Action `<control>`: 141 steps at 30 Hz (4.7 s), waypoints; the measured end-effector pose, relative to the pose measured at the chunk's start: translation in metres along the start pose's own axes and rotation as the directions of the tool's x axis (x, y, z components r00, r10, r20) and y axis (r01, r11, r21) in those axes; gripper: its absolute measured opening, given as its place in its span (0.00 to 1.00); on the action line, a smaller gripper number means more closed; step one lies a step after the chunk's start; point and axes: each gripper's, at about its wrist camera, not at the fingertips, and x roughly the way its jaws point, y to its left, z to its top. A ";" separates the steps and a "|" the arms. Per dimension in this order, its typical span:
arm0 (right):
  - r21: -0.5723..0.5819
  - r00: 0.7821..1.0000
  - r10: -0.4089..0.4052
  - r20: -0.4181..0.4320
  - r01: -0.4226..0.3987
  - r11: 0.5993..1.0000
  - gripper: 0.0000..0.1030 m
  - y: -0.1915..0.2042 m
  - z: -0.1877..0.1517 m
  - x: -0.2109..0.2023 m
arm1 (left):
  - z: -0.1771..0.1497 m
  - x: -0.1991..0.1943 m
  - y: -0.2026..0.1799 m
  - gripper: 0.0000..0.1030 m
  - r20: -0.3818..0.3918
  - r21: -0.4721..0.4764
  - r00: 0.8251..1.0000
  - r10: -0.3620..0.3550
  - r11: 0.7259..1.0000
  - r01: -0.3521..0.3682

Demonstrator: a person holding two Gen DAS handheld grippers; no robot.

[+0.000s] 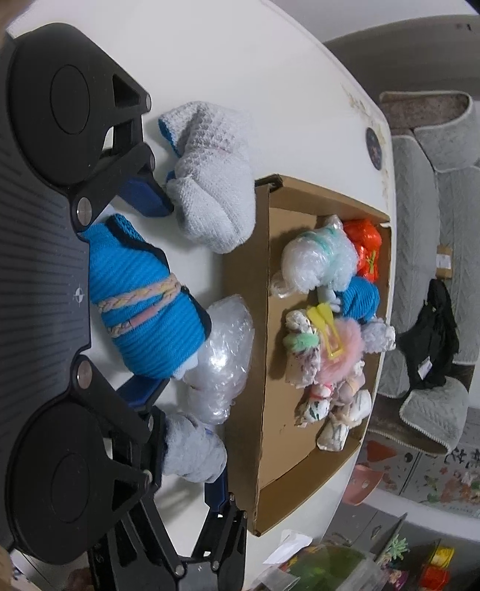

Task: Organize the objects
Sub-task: 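Withdraw both tools from the box toward the remaining pile, then grasp blue knit bundle with left tool while right grasps grey sock bundle, then carry both bundles into the box and open both tools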

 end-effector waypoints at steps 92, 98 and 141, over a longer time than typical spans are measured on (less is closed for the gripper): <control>-0.186 0.996 -0.084 -0.026 0.077 0.979 0.56 -0.100 0.070 -0.067 | 0.147 0.065 -0.099 0.64 -0.255 0.153 0.940 -0.226 0.951 0.270; -0.222 0.988 -0.080 -0.129 0.050 0.974 0.56 -0.112 0.078 -0.027 | 0.152 0.110 -0.097 0.64 -0.308 0.140 0.935 -0.179 0.963 0.230; -0.460 0.938 -0.137 -0.318 -0.026 0.888 0.75 -0.131 0.089 0.015 | 0.172 0.128 -0.103 0.86 -0.250 0.269 0.964 -0.093 0.950 0.162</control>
